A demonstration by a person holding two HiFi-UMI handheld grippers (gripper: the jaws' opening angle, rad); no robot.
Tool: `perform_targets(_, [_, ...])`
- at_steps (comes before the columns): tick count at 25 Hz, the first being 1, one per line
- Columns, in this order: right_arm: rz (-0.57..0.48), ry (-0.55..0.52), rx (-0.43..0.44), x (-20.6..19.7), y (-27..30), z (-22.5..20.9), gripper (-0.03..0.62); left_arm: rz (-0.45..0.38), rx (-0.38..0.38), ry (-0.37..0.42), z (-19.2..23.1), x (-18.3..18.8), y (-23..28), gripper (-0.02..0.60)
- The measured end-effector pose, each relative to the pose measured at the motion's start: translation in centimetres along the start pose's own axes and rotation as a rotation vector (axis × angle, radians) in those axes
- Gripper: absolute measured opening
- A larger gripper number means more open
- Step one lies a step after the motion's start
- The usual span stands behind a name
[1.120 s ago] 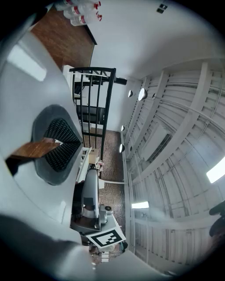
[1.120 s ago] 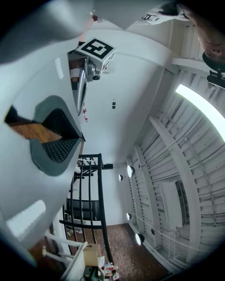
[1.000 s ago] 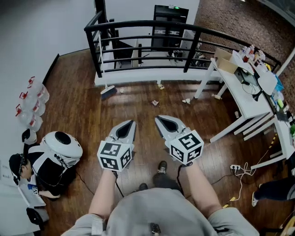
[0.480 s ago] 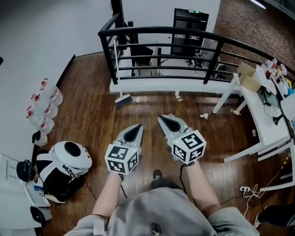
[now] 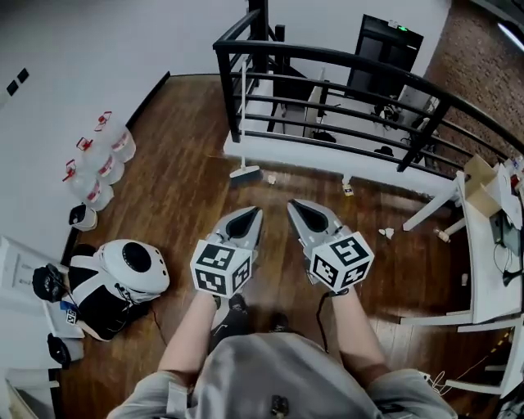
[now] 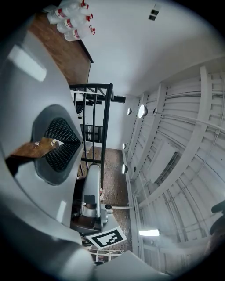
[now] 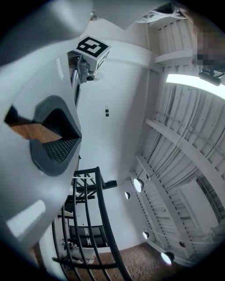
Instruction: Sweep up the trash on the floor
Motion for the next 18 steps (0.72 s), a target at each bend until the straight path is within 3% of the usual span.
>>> perform_targets(5, [0.021,-0.012,-0.008,0.1,6.3,-2.9,0.0,0.002,0.001,-0.022,6.1,0.8,3.8,0.008])
perform_targets(11, [0.054,-0.067,-0.081,2.0,15.4,-6.6,0.0,-0.033,-0.065,-0.053,15.0,4.1,9.9,0.008])
perform_targets(18, [0.086,-0.075,-0.161,3.1,23.6,-10.5,0.0,0.004,-0.134,-0.077,23.0,6.3,15.8,0.008])
Point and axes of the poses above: the fingertips, and each gripper's own axes: y forward along the fingers, z to its left, x out of its top, the point moved 5 cm from there along -y, backward along the fingers, and after that the axes turned 3 degrees about -y, right-handed, at the moved point
